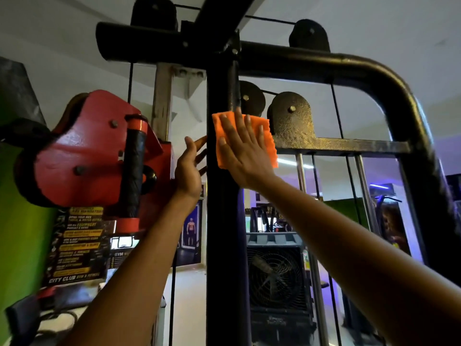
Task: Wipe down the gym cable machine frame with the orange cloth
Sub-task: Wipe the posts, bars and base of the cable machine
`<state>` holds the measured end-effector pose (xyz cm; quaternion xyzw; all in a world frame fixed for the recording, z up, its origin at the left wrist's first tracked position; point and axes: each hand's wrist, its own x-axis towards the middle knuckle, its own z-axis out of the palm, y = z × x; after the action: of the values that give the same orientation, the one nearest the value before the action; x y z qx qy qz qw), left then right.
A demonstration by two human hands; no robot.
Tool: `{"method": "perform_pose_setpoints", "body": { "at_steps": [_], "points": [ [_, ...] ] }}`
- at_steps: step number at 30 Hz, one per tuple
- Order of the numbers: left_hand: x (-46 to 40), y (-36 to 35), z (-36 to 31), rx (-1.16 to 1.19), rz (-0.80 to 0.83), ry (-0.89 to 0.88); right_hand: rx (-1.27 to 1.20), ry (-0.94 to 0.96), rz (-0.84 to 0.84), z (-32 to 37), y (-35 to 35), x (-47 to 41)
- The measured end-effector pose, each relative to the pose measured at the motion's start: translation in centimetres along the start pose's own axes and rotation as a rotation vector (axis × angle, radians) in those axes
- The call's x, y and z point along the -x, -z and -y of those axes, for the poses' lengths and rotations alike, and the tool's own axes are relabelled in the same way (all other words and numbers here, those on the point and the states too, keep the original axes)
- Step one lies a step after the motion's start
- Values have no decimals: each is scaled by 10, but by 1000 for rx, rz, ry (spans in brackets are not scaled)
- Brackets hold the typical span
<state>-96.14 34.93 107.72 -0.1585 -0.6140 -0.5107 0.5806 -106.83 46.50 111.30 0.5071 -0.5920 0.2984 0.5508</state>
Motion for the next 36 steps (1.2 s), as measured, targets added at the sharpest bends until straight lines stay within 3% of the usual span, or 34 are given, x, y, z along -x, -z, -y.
{"method": "perform_pose_setpoints", "body": {
  "at_steps": [4, 10, 16, 22, 28, 32, 36],
  "points": [
    [-1, -4, 1, 32, -12, 3, -20, -27, 21, 0, 16, -45],
    [-2, -3, 3, 26, 48, -6, -57, 5, -19, 8, -4, 25],
    [-3, -3, 6, 51, 20, -17, -43, -81, 1, 7, 17, -55],
    [1, -2, 3, 17, 103, -19, -42, -9, -52, 21, -9, 35],
    [6, -4, 0, 24, 86, -18, 22, -42, -16, 10, 10, -40],
    [8, -3, 0, 8, 107, -17, -32, -61, -87, 28, -7, 20],
    [9, -3, -4, 2, 138, -23, -69, -51, -29, 27, -4, 38]
  ]
}}
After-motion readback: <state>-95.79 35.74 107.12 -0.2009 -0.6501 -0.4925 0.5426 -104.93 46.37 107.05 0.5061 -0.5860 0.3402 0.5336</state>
